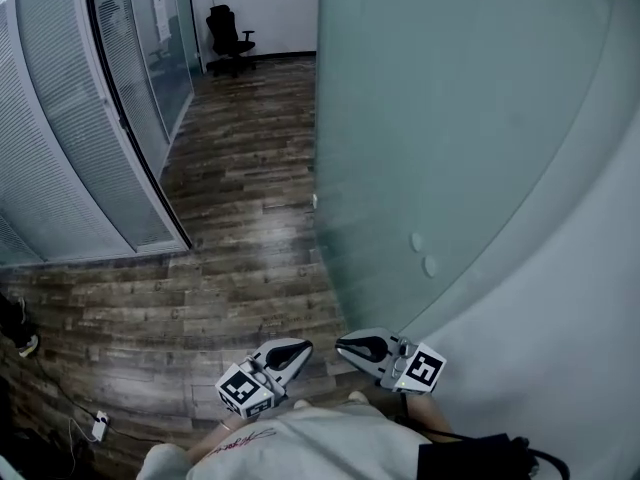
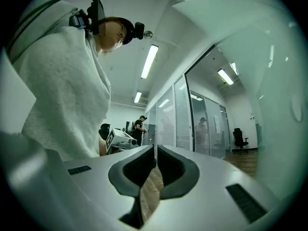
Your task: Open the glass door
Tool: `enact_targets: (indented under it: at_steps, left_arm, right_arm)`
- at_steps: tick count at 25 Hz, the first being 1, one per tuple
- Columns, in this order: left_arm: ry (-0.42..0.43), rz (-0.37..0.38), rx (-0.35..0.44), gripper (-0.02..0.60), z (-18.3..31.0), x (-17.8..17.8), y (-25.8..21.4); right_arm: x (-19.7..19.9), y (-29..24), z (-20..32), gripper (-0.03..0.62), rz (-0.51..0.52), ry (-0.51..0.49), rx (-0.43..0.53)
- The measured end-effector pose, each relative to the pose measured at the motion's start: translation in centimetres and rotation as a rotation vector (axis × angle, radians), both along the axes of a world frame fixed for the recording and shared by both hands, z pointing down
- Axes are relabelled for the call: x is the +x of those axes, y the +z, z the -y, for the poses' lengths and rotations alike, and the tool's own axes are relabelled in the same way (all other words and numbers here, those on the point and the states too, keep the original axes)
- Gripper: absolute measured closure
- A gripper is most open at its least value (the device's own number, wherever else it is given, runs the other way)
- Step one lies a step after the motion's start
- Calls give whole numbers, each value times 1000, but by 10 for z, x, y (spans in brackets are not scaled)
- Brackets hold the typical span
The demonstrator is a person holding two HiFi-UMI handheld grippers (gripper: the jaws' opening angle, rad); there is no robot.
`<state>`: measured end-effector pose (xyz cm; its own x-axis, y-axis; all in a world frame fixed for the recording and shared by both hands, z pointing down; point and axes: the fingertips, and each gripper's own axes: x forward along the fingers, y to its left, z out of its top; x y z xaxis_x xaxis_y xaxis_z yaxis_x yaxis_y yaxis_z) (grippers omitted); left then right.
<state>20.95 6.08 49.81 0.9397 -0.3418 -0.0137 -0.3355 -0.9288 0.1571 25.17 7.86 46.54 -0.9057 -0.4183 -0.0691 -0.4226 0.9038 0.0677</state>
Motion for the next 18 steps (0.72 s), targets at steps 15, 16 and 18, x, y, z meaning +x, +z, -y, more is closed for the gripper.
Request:
enact_targets:
  at_steps: [15,16,18]
  left_arm:
    - [-62,-14,11,563,9,-4,3]
    - [-57,-15,16,563,9,-4,3]
    - [-44,-17,29,563,8,-4,3]
  right_arm:
    - [-15,15,6,560,-36,-78,-24]
    - [-15,13,6,560,-35,-77,-21]
    - [-14,11,6,560,-31,-74,-17]
